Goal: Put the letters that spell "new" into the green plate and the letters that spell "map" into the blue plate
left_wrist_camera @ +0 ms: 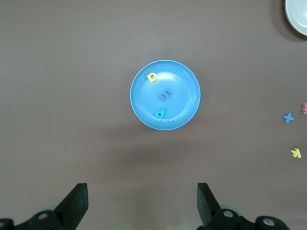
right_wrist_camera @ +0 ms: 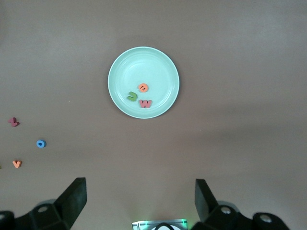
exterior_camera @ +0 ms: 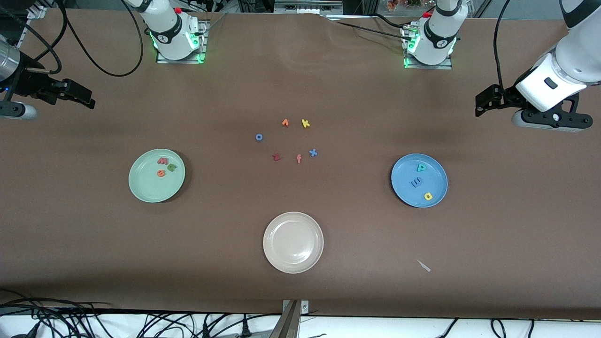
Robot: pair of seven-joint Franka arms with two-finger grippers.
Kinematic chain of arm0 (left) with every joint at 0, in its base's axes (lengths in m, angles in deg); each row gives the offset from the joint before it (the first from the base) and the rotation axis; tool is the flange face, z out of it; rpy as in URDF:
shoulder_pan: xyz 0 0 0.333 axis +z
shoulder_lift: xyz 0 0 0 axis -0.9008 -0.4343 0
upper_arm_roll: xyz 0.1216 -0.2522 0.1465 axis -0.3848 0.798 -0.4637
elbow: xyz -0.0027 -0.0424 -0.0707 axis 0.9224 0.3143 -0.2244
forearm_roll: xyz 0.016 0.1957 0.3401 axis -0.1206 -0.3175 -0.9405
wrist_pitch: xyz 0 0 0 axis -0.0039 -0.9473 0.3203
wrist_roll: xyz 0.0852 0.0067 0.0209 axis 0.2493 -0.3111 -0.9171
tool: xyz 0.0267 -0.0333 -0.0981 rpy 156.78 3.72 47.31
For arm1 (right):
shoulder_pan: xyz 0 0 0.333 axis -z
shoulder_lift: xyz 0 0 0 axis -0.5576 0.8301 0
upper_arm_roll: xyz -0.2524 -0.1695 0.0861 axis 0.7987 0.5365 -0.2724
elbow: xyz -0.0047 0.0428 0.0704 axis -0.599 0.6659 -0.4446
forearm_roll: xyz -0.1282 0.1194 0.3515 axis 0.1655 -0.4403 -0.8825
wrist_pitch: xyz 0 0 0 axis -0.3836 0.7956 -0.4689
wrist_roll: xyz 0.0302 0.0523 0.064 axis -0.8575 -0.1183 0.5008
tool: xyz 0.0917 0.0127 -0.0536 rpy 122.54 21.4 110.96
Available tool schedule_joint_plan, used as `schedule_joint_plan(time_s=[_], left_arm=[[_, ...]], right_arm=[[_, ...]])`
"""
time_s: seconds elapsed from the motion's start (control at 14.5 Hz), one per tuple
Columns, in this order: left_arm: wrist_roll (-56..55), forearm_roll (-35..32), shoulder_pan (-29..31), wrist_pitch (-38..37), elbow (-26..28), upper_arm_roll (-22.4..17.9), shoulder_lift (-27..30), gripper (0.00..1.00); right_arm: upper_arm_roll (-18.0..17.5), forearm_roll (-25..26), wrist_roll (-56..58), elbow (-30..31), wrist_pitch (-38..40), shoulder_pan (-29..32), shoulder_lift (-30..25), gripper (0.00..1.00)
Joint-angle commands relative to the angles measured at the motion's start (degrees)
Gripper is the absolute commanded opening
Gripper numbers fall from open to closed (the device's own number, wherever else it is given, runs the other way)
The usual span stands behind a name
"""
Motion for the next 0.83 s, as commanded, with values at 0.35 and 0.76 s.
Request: schedule_joint_plan(time_s=[0.35,0.76], left_arm=[[0.02,1.48,-0.25,-1.02,-1.58,-0.5,-0.69,1.0],[0.02,1.48,-0.33,-1.02,-1.58,-0.5,-0.69,1.0]], right_arm=[[-0.02,1.03,5.4,0.16,-0.89,0.29,-0.21,1.0],[-0.02,1.12,5.4,0.16,-0.45,0.2,-0.21,1.0]])
